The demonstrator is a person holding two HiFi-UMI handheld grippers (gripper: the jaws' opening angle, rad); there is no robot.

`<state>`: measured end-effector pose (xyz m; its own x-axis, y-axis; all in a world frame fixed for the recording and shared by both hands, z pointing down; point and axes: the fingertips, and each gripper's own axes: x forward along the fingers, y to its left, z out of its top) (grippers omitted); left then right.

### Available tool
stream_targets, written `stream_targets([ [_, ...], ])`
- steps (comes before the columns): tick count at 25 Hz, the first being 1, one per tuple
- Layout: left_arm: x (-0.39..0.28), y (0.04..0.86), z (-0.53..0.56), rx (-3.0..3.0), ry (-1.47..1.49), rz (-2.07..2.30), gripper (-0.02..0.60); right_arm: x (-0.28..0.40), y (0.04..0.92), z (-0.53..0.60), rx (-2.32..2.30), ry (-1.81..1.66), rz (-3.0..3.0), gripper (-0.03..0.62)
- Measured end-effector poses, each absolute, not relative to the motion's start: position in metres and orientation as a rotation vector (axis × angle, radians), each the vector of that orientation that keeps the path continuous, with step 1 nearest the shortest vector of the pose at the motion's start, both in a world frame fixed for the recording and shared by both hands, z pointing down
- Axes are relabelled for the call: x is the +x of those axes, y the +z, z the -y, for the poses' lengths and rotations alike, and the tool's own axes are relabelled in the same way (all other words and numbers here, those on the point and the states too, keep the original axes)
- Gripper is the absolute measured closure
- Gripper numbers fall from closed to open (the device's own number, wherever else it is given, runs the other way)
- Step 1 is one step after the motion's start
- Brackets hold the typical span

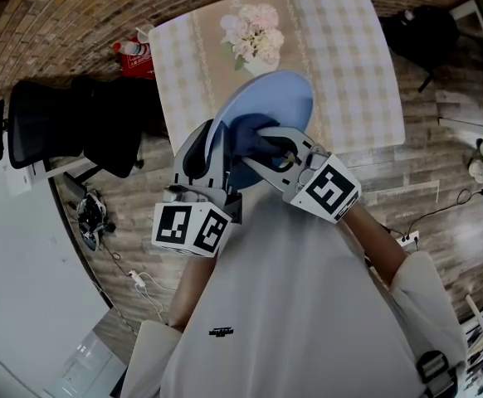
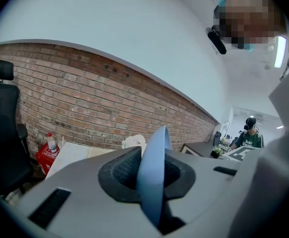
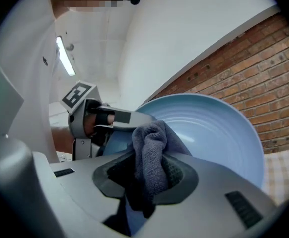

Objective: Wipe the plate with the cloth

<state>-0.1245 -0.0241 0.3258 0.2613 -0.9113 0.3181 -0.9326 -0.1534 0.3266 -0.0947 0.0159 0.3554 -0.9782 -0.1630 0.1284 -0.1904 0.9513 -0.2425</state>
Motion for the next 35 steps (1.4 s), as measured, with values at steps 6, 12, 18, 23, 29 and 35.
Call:
stream_targets([
  [6,-0.135,0.331,0.019,2.049,0.068,1.709,0.534,-0.072,0.351,0.020,0.480,0.454,3.027,0.476],
  [12,-0.151,0.329,0.019,2.022,0.065,1.751,0.534,-0.042,0.348,0.056,0.682,0.460,3.011,0.476],
  [18,-0.167,0.329,0.016,1.985,0.067,1.793,0.534,0.002,0.355,0.087,0.914,0.412,2.941,0.476],
  [23,-0.182,0.331,0.016,1.958,0.062,1.832,0.534,0.043,0.370,0.104,1.117,0.381,2.822,0.477],
  [29,-0.199,0.335,0.013,1.913,0.069,1.865,0.534,0.073,0.384,0.107,1.261,0.424,2.716,0.477],
  [35,-0.209,0.331,0.011,1.897,0.042,1.861,0.534,0.079,0.388,0.105,1.291,0.465,2.679,0.477],
])
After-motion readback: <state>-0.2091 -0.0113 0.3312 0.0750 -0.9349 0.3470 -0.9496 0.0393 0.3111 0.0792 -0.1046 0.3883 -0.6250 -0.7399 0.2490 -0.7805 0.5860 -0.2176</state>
